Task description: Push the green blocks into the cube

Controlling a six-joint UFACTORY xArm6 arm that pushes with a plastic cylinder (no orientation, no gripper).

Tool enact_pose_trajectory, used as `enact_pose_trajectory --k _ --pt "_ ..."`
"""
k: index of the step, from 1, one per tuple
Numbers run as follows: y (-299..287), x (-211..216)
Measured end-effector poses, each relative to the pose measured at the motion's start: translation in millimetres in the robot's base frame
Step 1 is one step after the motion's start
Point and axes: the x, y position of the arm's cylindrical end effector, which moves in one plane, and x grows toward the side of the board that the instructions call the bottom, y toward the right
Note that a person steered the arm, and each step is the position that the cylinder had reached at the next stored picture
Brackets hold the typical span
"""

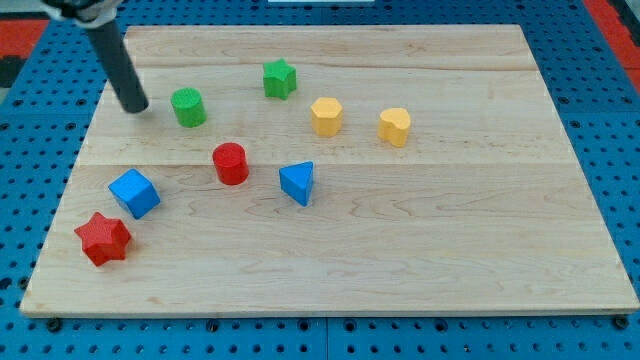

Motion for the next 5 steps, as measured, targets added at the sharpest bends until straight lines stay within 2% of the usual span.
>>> enact_pose_trajectory --k 1,2,3,4,5 --pt "61.8 -12.8" --pt "67.8 23.0" --pt "41.1 86.1" --pt "26.8 103.5" --pt "33.1 56.4"
